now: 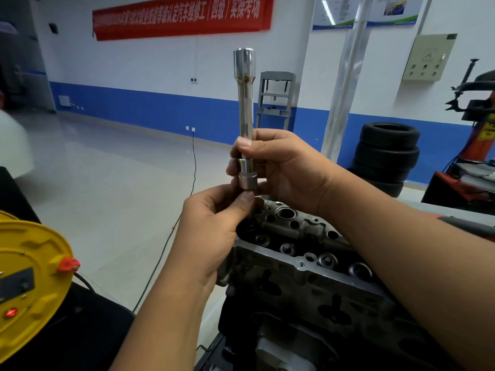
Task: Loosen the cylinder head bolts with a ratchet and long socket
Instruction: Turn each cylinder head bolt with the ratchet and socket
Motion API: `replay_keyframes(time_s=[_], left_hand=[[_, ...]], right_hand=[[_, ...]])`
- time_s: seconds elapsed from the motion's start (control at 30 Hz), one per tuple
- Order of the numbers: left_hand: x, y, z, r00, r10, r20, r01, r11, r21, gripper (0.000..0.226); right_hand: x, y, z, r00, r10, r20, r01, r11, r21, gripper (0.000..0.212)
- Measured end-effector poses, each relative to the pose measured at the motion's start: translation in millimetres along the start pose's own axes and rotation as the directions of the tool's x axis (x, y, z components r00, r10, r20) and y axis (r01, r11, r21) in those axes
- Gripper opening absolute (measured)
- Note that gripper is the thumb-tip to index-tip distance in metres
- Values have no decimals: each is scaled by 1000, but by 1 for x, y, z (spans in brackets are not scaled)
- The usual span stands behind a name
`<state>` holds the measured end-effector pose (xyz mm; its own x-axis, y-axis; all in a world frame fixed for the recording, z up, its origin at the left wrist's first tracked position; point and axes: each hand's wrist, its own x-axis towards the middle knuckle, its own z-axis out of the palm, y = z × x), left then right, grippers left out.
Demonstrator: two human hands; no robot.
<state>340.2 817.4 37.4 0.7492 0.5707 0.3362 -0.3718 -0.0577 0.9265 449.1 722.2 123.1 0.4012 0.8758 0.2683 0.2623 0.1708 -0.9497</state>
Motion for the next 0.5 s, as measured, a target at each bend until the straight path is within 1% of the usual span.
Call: replay_keyframes(time_s=[0.03,0.1,0.2,0.27,0.3,0.37,0.43,0.5], left_hand=[[1,0,0,1000,-17,15,17,1000,7,22],[1,0,0,1000,-21,-2,21,999,36,24],[1,-1,1,998,-11,-55,11,1000,6,12],[1,-2,1,997,0,-78,-1,1000,-15,10],[1,-2,1,997,7,-81,-7,1000,-5,10],[1,0,0,999,6,-43,-6,1000,11,6],[0,1,0,1000,-7,18,7,999,37,23],[1,1,0,999,-18,33,17,999,33,33]], right_hand=[[0,0,0,1000,1,-3,-1,1000,9,17],[0,0,0,1000,1,-1,-1,1000,19,17],[0,0,1,1000,1,9,-1,1000,12,17],[0,0,1,1000,2,11,-2,1000,12,17],[0,0,1,1000,2,9,-2,1000,12,16],[0,0,0,1000,1,3,-1,1000,8,17],[0,0,0,1000,1,0,-1,1000,7,18],[0,-1,0,1000,3,0,-3,1000,10,18]])
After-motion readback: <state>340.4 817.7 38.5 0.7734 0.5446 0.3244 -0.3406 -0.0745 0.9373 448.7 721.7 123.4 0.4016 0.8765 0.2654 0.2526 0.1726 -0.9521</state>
